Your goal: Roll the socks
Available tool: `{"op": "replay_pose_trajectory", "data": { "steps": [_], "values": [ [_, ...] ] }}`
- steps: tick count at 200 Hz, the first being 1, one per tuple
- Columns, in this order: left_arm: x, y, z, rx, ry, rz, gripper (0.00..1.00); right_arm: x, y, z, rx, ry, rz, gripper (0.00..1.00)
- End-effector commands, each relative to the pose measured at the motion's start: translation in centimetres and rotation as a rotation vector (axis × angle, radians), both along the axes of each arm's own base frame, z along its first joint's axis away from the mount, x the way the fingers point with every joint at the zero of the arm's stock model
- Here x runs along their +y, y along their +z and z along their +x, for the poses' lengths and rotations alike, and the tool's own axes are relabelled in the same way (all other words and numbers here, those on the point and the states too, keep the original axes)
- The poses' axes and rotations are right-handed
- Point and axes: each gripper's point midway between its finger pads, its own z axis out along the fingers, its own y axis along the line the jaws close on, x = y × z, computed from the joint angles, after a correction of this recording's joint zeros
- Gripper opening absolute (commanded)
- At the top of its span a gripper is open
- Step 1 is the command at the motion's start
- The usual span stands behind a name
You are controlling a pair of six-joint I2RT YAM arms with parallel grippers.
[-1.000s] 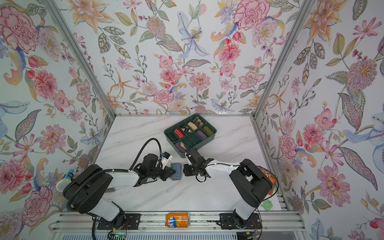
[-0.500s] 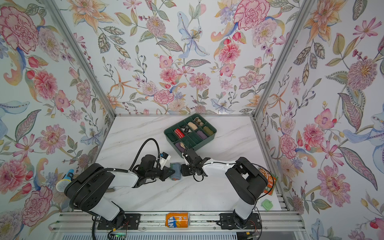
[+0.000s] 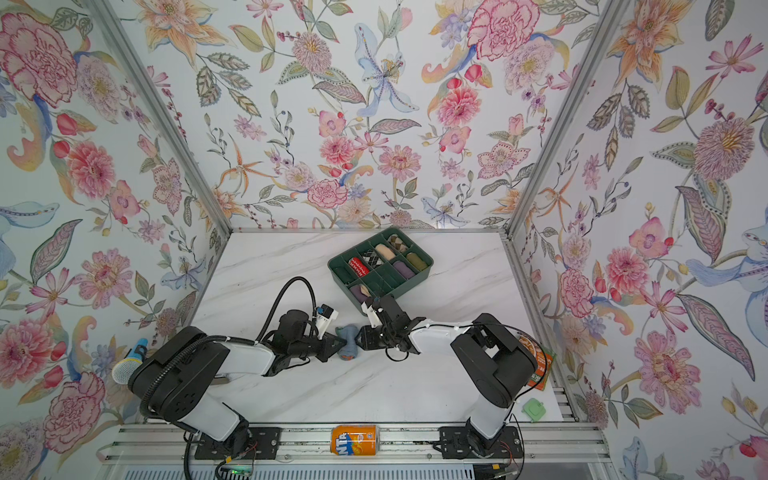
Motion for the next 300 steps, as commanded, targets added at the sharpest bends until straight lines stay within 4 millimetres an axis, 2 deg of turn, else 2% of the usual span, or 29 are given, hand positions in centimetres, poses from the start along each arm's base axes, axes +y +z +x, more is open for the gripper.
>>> {"op": "replay_pose_trajectory", "data": {
  "steps": [1, 41, 80, 133, 199, 264, 300],
  "values": [
    [4.0, -6.3, -3.3, 0.226, 0.079, 0.206, 0.00, 1.2, 0.8, -1.2, 0.033, 0.046, 0.096, 0.32],
    [4.5, -6.5, -3.2, 0.248, 0.107, 0.241, 0.00, -0.1, 0.6, -1.2, 0.041, 0.010, 0.108, 0.33],
    [4.9, -6.8, -3.2, 0.257, 0.124, 0.263, 0.00, -0.3, 0.5, -1.2, 0.047, 0.003, 0.110, 0.34],
    [5.5, -7.6, -3.5, 0.272, 0.157, 0.269, 0.00, -0.9, 1.3, -1.2, 0.051, -0.017, 0.199, 0.35],
    [5.6, -7.8, -3.9, 0.283, 0.164, 0.247, 0.00, -0.3, 1.9, -1.4, 0.082, -0.019, 0.334, 0.37],
    [5.5, -7.6, -3.9, 0.281, 0.161, 0.233, 0.00, -0.1, 0.5, -1.1, 0.100, -0.040, 0.323, 0.37],
    [5.5, -7.6, -3.9, 0.282, 0.162, 0.228, 0.00, -0.4, 0.8, -1.2, 0.098, -0.053, 0.343, 0.37]
  ]
}}
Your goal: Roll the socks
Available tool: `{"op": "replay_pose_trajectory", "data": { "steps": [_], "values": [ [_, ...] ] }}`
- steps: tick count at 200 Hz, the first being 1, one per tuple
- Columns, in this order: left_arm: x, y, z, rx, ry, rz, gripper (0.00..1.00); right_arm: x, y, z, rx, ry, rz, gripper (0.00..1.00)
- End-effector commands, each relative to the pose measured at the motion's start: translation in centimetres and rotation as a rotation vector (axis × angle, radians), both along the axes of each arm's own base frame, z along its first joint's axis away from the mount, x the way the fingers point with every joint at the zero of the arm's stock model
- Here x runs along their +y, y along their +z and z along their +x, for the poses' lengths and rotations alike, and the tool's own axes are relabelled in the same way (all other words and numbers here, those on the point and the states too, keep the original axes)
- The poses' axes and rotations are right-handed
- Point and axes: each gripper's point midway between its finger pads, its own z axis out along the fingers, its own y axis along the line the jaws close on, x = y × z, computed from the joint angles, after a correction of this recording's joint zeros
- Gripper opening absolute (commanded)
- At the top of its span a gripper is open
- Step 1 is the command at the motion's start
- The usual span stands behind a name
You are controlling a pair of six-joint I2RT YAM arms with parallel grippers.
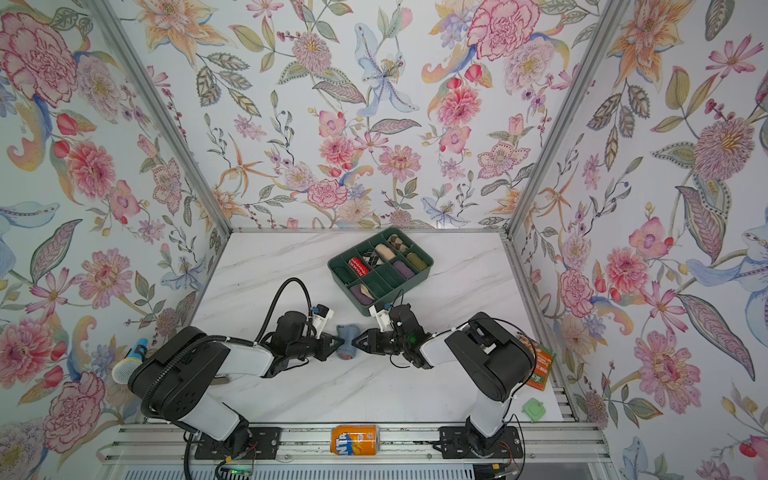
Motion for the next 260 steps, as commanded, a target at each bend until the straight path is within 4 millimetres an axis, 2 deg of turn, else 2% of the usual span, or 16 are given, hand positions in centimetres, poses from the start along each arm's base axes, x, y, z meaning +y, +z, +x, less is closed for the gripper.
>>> {"op": "replay_pose_trajectory", "data": {
  "steps": [1, 27, 41, 98, 196, 260],
  "values": [
    [4.4, -7.0, -4.4, 0.255, 0.074, 0.217, 0.00, -0.2, 0.0, 0.0, 0.003, -0.015, 0.016, 0.37],
    [4.4, -7.1, -4.4, 0.259, 0.076, 0.208, 0.00, -0.7, -0.3, 0.1, 0.010, -0.030, 0.005, 0.37],
    [4.3, -7.4, -4.6, 0.267, 0.076, 0.201, 0.00, -0.7, -0.5, 0.1, 0.019, -0.029, 0.002, 0.40],
    [4.2, -7.5, -4.8, 0.274, 0.069, 0.190, 0.00, 0.2, -1.0, 0.5, 0.026, -0.022, -0.001, 0.42],
    [2.8, -7.3, -4.9, 0.279, 0.024, 0.177, 0.00, 1.7, -1.3, 1.1, -0.006, -0.002, -0.065, 0.48],
    [1.7, -7.2, -5.0, 0.281, -0.002, 0.167, 0.00, 1.0, -3.3, 1.1, -0.054, 0.000, -0.314, 0.48]
  ]
}}
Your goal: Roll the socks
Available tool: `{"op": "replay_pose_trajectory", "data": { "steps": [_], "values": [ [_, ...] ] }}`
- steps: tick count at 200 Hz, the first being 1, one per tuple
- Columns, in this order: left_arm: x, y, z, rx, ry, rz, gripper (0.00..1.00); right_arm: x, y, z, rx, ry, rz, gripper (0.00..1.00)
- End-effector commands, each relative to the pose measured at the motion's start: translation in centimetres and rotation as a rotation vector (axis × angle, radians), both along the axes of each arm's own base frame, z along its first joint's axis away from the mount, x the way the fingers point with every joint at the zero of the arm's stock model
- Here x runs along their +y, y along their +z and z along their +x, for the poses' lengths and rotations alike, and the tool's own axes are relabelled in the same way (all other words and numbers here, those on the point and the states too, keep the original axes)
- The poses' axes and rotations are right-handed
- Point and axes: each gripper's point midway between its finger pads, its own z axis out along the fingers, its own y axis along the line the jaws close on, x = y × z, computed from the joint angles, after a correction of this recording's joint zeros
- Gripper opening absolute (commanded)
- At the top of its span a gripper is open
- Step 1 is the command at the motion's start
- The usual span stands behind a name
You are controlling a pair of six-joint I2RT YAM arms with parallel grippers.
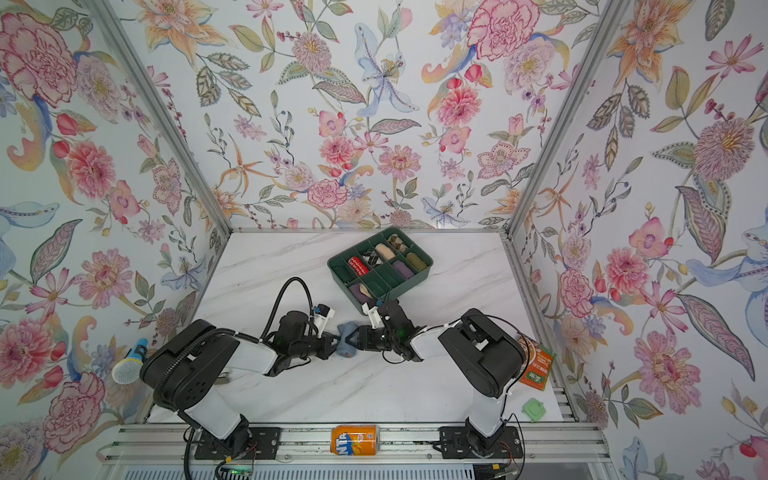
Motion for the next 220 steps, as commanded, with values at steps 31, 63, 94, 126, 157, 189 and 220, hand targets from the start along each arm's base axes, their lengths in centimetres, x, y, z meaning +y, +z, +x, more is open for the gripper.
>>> {"op": "replay_pose_trajectory", "data": {
  "steps": [31, 63, 94, 126, 157, 189, 220],
  "values": [
    [2.3, -6.5, -5.4, 0.261, -0.016, 0.183, 0.00, -0.8, -2.2, -0.1, -0.042, 0.006, -0.218, 0.45],
    [2.2, -6.5, -5.7, 0.266, -0.023, 0.183, 0.00, -0.7, -2.7, -0.2, -0.041, 0.021, -0.263, 0.21],
    [2.5, -6.0, -5.7, 0.257, -0.025, 0.204, 0.00, -0.9, -2.8, -0.3, -0.048, 0.033, -0.304, 0.05],
    [3.3, -4.9, -5.2, 0.227, -0.023, 0.274, 0.00, -1.7, -2.7, -0.6, -0.055, 0.050, -0.339, 0.01],
    [3.8, -2.7, -4.4, 0.176, -0.011, 0.307, 0.02, -2.6, -2.7, -1.3, -0.048, 0.083, -0.371, 0.01],
    [4.4, -0.7, -3.8, 0.136, 0.008, 0.320, 0.02, -3.7, -2.7, -2.0, -0.042, 0.103, -0.401, 0.00],
    [3.8, 1.6, -3.2, 0.089, 0.019, 0.273, 0.02, -4.4, -2.3, -2.6, -0.042, 0.118, -0.410, 0.00]
  ]
}}
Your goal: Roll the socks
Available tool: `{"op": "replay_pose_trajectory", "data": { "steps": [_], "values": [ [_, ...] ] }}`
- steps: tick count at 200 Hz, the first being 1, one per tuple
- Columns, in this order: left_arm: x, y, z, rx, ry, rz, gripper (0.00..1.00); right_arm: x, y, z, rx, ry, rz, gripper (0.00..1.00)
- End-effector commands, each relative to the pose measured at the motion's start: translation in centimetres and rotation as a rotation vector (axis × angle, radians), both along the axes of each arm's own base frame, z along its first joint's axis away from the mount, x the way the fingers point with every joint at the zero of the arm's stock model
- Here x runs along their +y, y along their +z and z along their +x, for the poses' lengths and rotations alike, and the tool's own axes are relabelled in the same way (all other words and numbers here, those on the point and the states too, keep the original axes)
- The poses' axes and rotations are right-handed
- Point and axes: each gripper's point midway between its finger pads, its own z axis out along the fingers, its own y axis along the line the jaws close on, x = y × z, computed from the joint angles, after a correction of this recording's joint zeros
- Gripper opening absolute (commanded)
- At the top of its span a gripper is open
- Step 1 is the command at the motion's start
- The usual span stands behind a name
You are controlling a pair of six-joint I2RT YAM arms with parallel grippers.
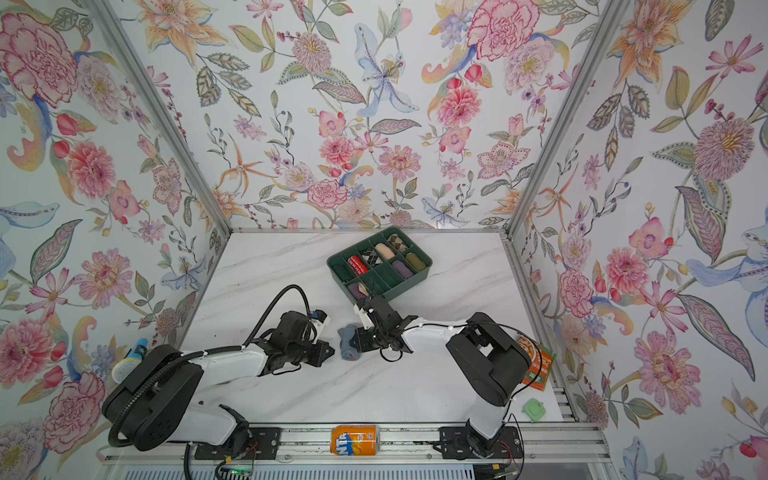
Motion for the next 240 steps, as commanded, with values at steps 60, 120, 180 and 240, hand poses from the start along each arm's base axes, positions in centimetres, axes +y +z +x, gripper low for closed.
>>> {"op": "replay_pose_trajectory", "data": {
  "steps": [60, 120, 180, 240],
  "values": [
    [-4.2, 5.2, 0.3, -0.102, -0.057, -0.120, 0.02, -4.2, -2.6, -3.7, 0.094, 0.063, -0.165, 0.02],
    [-7.2, 5.8, 0.4, -0.111, -0.108, -0.177, 0.01, -4.5, -2.8, -4.2, 0.107, 0.075, -0.174, 0.03],
    [-6.8, 2.6, 0.2, -0.061, -0.109, -0.119, 0.00, -4.3, -3.0, -4.2, 0.111, 0.081, -0.168, 0.04],
    [-6.8, 0.2, -0.1, -0.015, -0.118, -0.090, 0.00, -4.0, -2.7, -3.9, 0.113, 0.074, -0.152, 0.27]
  ]
}}
